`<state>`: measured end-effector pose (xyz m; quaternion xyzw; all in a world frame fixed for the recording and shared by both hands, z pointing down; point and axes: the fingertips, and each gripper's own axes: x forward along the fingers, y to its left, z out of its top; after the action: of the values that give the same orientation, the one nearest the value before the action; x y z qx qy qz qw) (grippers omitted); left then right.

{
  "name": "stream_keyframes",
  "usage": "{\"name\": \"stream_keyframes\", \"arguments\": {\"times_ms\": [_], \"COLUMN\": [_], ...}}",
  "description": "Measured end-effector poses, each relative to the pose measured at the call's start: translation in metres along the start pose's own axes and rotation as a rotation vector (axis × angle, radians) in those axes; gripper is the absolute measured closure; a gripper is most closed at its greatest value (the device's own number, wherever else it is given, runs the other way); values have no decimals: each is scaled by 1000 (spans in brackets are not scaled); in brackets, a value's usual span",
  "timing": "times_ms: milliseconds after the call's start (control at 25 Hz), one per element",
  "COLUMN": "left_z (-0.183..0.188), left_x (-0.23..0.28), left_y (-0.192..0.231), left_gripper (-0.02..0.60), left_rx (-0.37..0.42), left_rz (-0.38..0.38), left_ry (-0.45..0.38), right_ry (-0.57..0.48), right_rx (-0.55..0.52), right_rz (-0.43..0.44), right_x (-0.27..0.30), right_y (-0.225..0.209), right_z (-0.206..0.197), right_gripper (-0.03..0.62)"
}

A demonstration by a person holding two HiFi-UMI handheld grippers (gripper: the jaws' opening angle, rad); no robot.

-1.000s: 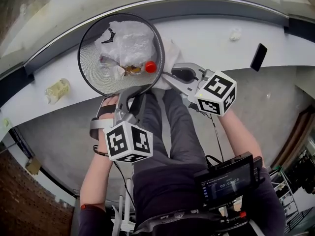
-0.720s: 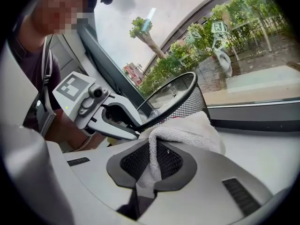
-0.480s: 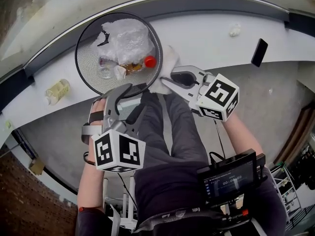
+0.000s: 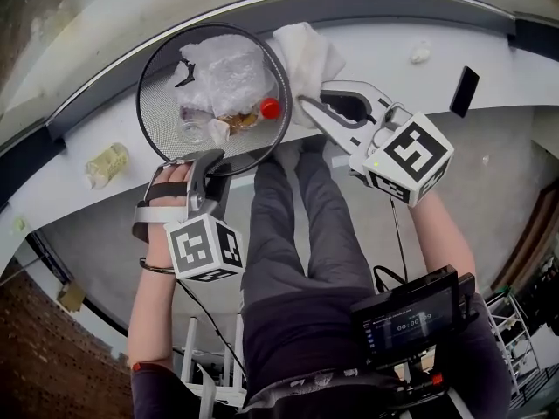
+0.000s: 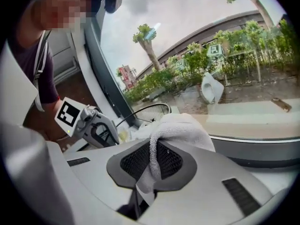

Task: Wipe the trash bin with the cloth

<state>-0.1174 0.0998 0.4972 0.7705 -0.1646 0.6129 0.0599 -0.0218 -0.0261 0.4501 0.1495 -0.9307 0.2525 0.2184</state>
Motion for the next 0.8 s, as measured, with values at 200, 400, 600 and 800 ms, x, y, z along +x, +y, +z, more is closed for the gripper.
{"name": "stream_keyframes", "arguments": {"times_ms": [200, 400, 600, 800], "left_z": [26, 50, 58, 50], "left_x": [-4, -4, -1, -23], "left_y": [-3, -6, -6, -4], "left_gripper": [523, 549, 549, 381], "left_rx": [-56, -158, -205, -163], "left_rz": [-26, -50, -64, -108], "left_ry": [-64, -140, -150, -197], "right_ry": [101, 146, 167, 149], "right_rx": [-38, -32, -50, 0], "right_rz": [54, 121, 175, 165], "right_x": [10, 15, 21, 13], "right_y": [32, 63, 84, 74], "right_z": [-37, -59, -66, -61], "right_gripper": [560, 560, 571, 572]}}
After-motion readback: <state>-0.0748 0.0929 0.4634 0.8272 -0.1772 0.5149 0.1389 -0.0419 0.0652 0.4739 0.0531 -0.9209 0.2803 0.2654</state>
